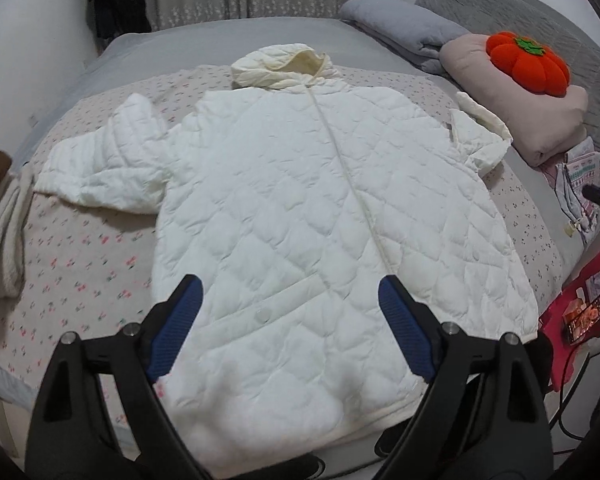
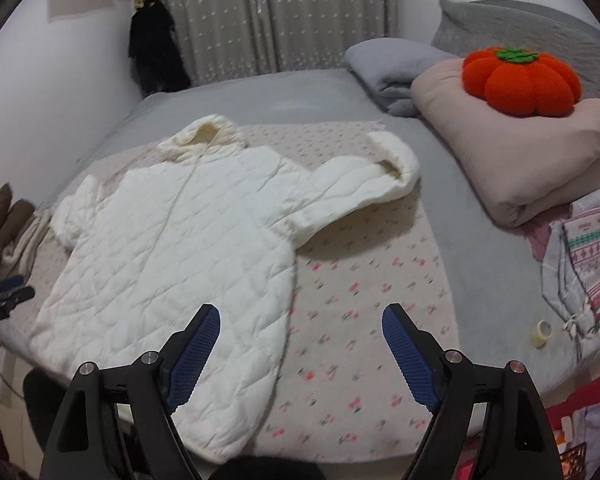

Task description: Fold large clothes

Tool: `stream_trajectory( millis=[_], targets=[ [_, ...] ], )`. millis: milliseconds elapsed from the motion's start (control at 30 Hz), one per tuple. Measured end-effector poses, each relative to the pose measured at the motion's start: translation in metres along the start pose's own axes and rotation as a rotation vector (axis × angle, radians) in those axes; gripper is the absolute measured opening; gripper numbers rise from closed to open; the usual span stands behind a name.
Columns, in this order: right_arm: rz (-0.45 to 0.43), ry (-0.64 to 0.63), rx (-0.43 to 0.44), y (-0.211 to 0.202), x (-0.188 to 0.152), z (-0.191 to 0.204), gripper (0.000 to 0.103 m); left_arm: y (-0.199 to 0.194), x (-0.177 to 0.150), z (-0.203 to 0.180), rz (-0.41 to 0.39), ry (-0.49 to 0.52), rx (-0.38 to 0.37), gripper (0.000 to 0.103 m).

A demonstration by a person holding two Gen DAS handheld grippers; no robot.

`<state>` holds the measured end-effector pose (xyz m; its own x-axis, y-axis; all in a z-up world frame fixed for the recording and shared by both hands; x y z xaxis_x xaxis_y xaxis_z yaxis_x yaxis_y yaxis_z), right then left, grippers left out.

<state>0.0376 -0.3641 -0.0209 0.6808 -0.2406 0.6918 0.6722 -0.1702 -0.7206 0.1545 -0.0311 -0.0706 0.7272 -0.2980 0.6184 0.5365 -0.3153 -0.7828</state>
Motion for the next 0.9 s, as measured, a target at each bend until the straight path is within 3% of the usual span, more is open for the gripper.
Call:
stream_trajectory(
  millis=[133, 400, 633, 700, 733, 800, 833, 867, 900],
  targets=[
    [0.005, -0.033, -0.07, 0.054, 0.037, -0.029, 0.087, 0.04, 0.027, -0.044, 0.042, 0.053, -0.072, 0.09],
    [0.079, -0.022, -0.117, 0.168, 0.093, -0.063, 0.087, 0.127, 0.072, -0.108, 0.031, 0.078, -0.168, 0.09],
    [0.11, -0.063, -0.254, 0.259, 0.127, -0.095, 0.086, 0.195, 0.054, -0.115, 0.043, 0.021, -0.267, 0.09],
    [0.113, -0.072, -0.312, 0.277, 0.133, -0.107, 0.085, 0.194, 0.052, -0.114, -0.033, 0.045, -0.263, 0.09],
    [0.112, -0.075, -0.337, 0.285, 0.136, -0.114, 0.081, 0.193, 0.051, -0.115, -0.048, 0.061, -0.256, 0.09],
    [0.103, -0.071, -0.358, 0.297, 0.139, -0.122, 0.06, 0.193, 0.047, -0.119, -0.068, 0.101, -0.226, 0.092],
    [0.097, -0.069, -0.358, 0.3, 0.14, -0.124, 0.03, 0.194, 0.046, -0.122, -0.07, 0.128, -0.208, 0.094],
    [0.084, -0.067, -0.378, 0.299, 0.14, -0.128, 0.014, 0.195, 0.045, -0.124, -0.07, 0.145, -0.194, 0.094],
    [0.054, -0.063, -0.41, 0.292, 0.142, -0.132, 0.014, 0.197, 0.044, -0.124, -0.069, 0.155, -0.185, 0.094]
  ],
)
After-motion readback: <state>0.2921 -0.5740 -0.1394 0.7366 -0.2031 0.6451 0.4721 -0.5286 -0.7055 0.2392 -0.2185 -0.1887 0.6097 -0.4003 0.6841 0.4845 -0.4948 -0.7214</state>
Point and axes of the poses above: each gripper's, at about its wrist camera, not at the fingertips, and y roughly the way its jaws point, z to its left, x to its top, the point moved 9 cm from there along y, roughly the way its jaws point, and after that the axes turned 3 degrees about -z, right-handed, at the moved point
